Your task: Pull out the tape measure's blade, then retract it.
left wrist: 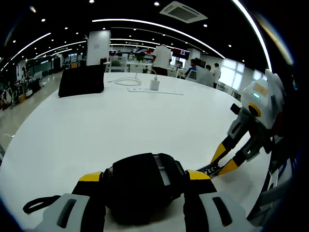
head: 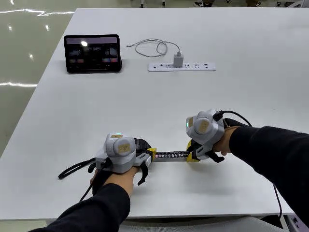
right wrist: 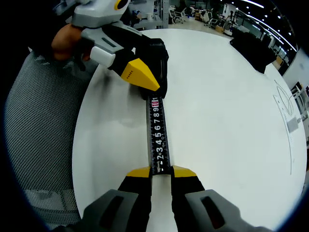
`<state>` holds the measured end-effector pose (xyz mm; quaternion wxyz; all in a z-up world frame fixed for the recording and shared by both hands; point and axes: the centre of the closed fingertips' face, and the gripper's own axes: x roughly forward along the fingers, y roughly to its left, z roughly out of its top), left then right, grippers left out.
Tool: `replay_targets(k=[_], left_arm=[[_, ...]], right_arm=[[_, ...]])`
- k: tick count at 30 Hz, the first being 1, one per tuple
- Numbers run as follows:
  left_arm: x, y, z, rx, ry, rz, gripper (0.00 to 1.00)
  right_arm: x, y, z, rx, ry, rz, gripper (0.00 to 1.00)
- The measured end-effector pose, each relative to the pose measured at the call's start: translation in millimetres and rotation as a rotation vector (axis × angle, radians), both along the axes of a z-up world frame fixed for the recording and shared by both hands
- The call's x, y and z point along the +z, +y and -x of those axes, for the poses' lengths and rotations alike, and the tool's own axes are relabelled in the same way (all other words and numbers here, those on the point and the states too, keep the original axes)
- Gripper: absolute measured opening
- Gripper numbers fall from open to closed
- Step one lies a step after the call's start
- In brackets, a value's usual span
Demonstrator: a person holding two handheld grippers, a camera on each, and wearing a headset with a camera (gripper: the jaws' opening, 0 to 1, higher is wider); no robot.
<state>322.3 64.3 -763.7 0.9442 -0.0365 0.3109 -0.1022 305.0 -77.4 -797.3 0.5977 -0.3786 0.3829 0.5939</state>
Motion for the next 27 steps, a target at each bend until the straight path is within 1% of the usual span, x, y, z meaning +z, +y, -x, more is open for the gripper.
replay_targets(k=[8,12,14,20,27], left_arm=[[0.4,0.1,-0.2,0.001,0.000,0.003,0.61],[0.6,0.0,-0.8,-0.003,-0.002,0.002,0.61],[0.5,0.0,-0.7,-0.002,0.002,0.002,0.61],[0.2,-0.2,-0.8,-0.002,-0.001,0.004,0.61],[-0.3,-0.1,-0.7,-0.003,0.006,0.007,0.61]], right_arm=[[0.0,5.6,-1.3,-0.024,0.008,-0.008,0.09],[-0.4,8.9,-1.1,-0.018,0.001,-0.001,0.10],[-0.8,9.7,-2.6,-0.015,0.001,-0.001,0.10],[-1.1,13.5,-3.1,-0.014,-0.002,-0.008,0.10],[-0.7,18.7,-2.4,-0.010,-0.004,-0.011,0.10]])
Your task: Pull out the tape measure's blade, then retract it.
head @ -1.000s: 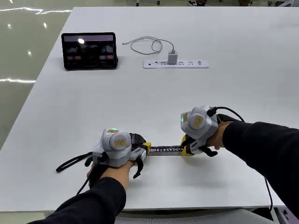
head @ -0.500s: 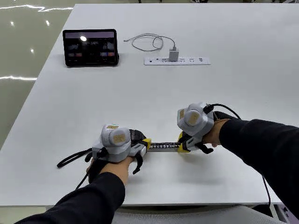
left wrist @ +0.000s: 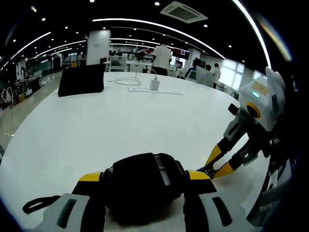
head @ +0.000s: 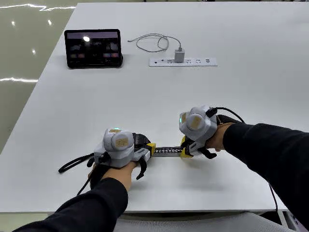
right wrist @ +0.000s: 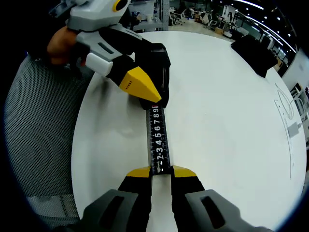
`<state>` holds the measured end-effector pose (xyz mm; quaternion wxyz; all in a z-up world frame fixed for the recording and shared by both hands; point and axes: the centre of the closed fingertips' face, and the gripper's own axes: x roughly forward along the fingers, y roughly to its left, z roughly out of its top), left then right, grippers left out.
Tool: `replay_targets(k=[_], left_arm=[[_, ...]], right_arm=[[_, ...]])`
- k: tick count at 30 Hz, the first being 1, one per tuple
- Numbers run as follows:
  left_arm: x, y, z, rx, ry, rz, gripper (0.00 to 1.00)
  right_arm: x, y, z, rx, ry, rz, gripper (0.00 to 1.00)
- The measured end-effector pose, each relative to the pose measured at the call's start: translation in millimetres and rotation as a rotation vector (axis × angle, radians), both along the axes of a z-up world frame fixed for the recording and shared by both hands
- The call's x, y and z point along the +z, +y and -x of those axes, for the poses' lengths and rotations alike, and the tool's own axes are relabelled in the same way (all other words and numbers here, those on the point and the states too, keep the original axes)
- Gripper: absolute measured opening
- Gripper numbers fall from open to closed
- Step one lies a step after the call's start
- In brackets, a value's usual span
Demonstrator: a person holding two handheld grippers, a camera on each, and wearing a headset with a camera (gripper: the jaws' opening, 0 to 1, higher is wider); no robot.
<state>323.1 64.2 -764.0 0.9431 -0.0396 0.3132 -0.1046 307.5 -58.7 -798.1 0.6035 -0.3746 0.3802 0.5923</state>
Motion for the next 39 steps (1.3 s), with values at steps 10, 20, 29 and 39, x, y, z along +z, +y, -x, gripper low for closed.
replay_targets(k=[10,20,29,39], left_arm=[[-0.1,0.2,0.1,-0.003,0.000,0.005,0.61],[-0.6,0.1,0.2,-0.009,0.006,0.005,0.61],[-0.5,-0.3,0.4,-0.016,0.006,0.004,0.61],[-0.3,0.2,0.5,-0.018,0.009,0.008,0.61]], right_arm=[[0.4,5.6,0.3,0.008,0.003,-0.012,0.10],[2.0,11.6,2.2,0.014,0.001,-0.016,0.10],[1.2,15.8,4.0,0.006,0.001,-0.020,0.10],[-0.4,22.5,3.6,-0.011,0.007,-0.029,0.10]])
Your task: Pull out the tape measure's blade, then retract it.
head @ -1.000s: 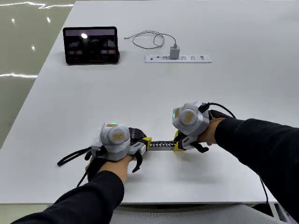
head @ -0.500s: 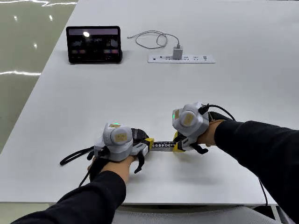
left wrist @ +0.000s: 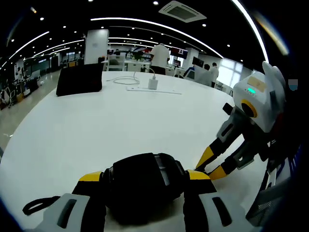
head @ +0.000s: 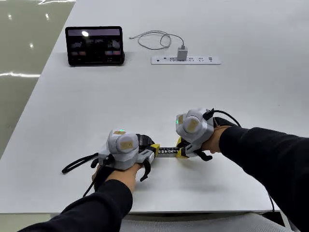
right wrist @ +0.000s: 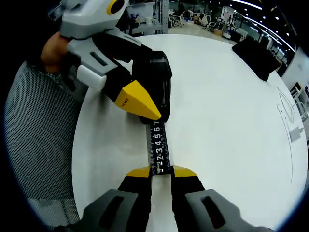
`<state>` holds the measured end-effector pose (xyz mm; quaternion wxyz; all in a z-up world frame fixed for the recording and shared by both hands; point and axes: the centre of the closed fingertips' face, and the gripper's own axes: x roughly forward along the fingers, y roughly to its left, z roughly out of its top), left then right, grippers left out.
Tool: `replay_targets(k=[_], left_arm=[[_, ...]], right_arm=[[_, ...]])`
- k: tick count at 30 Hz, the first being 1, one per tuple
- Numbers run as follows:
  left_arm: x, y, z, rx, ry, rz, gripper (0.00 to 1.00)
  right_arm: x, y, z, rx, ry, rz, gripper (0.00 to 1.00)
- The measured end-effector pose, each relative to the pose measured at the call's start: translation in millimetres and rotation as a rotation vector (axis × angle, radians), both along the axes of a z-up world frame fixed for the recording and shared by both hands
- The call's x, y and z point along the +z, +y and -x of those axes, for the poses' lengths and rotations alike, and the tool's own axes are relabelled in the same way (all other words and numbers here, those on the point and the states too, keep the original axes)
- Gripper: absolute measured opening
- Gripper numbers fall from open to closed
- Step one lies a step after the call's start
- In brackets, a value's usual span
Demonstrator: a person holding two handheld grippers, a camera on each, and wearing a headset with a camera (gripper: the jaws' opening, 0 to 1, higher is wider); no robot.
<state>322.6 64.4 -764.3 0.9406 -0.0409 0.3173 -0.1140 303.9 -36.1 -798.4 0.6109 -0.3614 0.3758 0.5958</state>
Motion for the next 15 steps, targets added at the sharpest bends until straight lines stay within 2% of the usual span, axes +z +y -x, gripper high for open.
replay_targets(k=[5,15], left_arm=[[0.2,-0.1,-0.1,-0.001,-0.005,-0.007,0.61],[0.5,0.5,0.4,0.001,-0.013,-0.007,0.61]], right_arm=[[-0.7,4.6,0.7,0.005,-0.009,0.013,0.10],[-0.5,7.3,0.2,-0.039,-0.006,0.007,0.10]])
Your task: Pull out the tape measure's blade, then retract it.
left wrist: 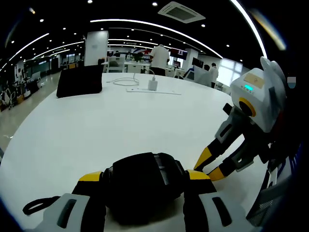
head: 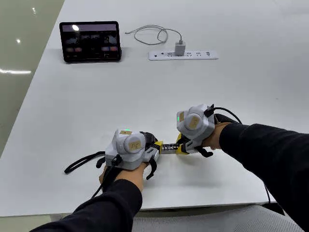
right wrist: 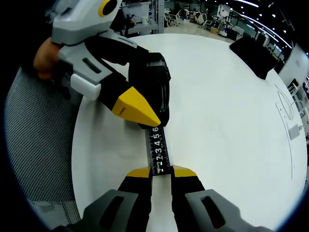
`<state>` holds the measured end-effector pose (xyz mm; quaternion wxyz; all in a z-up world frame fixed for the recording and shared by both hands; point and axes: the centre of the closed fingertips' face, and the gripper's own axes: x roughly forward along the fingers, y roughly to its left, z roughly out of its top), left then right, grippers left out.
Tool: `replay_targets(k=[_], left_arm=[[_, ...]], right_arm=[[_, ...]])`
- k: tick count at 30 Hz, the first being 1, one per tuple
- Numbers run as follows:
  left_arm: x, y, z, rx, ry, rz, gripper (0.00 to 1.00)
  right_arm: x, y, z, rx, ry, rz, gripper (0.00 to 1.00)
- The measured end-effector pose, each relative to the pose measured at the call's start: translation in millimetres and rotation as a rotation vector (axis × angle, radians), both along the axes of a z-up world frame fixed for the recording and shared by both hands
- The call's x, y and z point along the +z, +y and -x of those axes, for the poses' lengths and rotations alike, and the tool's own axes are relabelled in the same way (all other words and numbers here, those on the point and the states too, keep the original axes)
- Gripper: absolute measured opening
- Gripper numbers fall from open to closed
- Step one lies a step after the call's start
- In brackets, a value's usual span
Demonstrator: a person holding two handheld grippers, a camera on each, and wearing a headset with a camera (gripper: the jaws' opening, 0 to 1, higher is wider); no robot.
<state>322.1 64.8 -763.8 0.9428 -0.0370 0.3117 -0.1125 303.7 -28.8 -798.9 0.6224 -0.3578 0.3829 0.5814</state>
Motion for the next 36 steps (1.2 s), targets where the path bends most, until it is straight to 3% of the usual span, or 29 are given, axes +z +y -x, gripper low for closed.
replay_targets(k=[11,36], left_arm=[[-0.9,0.0,0.3,0.000,0.003,0.002,0.61],[0.0,0.2,-0.2,0.005,0.002,0.013,0.61]], right_arm=[[0.1,3.4,1.8,0.048,-0.006,0.018,0.10],[2.1,19.6,0.8,0.030,-0.001,-0.047,0.10]])
